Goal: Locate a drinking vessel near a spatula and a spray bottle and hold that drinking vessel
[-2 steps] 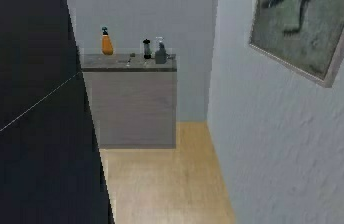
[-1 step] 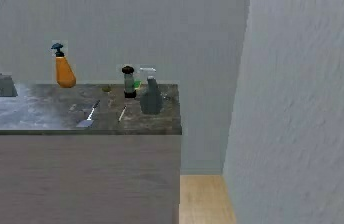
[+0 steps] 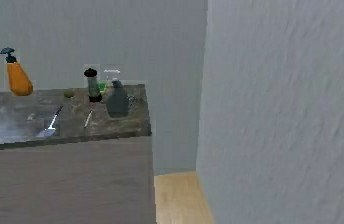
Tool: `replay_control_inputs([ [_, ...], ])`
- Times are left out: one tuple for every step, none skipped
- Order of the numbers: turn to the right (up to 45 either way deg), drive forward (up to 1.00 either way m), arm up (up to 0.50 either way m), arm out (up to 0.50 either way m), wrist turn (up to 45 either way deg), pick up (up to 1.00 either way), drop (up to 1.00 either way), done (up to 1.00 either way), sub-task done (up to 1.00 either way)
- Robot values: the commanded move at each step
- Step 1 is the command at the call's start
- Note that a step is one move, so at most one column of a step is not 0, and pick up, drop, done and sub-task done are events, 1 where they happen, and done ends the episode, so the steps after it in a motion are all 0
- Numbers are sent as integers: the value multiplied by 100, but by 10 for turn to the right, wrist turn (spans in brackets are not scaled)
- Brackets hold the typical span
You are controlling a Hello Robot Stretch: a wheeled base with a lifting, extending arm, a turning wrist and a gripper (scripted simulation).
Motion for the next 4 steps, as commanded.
replay_control_inputs([
  [0, 20, 0, 0, 0, 0, 0, 0, 0],
  [-90, 0, 0, 0, 0, 0, 0, 0, 0],
  [0, 15, 0, 0, 0, 0, 0, 0, 0],
  [-450, 0, 0, 0, 0, 0, 0, 0, 0],
])
